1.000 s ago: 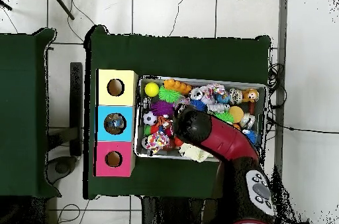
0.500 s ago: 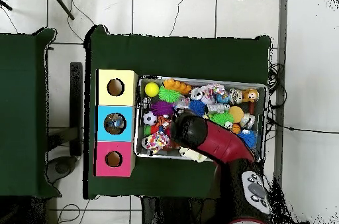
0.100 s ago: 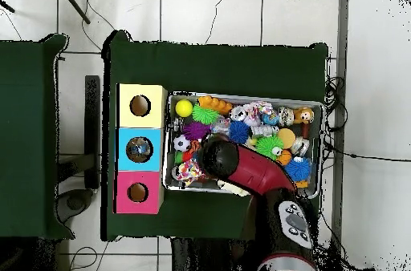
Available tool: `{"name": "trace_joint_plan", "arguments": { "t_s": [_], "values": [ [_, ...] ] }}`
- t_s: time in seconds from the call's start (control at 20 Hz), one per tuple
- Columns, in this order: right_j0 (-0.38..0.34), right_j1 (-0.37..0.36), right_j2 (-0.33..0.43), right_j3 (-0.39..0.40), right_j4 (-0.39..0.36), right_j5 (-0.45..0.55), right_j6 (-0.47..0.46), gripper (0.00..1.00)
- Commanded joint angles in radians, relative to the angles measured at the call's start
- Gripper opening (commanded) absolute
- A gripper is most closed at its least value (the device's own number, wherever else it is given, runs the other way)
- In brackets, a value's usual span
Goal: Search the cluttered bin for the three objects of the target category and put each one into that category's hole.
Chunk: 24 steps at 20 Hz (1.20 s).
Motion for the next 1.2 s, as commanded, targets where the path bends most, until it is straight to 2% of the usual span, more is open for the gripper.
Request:
{"name": "trace_joint_plan", "arguments": {
  "t_s": [0.05,0.4,1.2],
  "values": [
    [0.013,0.076,0.063,-0.031,0.014,-0.086,0.2,1.0],
    [-0.011,0.12,0.091,-0.074,0.014,-0.098,0.171,1.0],
    [0.007,0.141,0.076,-0.091,0.029,-0.154,0.199,1.0]
  ]
}}
